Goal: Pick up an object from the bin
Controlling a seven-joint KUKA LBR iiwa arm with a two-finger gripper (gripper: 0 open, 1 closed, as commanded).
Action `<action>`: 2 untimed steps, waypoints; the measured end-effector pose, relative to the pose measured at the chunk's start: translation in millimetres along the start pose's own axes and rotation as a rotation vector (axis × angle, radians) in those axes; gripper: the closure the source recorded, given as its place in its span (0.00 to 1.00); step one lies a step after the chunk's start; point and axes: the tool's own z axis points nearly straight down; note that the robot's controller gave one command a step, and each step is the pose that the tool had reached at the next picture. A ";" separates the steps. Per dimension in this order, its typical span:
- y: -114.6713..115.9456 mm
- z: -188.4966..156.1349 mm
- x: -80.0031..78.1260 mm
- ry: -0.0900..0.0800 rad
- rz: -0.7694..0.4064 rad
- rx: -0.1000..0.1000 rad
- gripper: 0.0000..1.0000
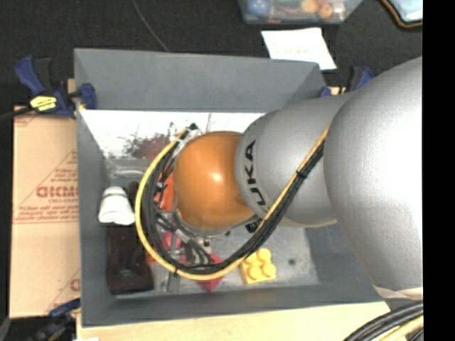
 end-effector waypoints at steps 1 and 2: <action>-0.9 -4.4 -2.2 -0.008 0.006 -0.002 0.00; 40.1 64.5 -3.3 -0.020 -0.476 0.000 0.00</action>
Offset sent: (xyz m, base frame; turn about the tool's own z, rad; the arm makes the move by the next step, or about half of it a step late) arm -0.0028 0.0407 -0.0667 -0.4773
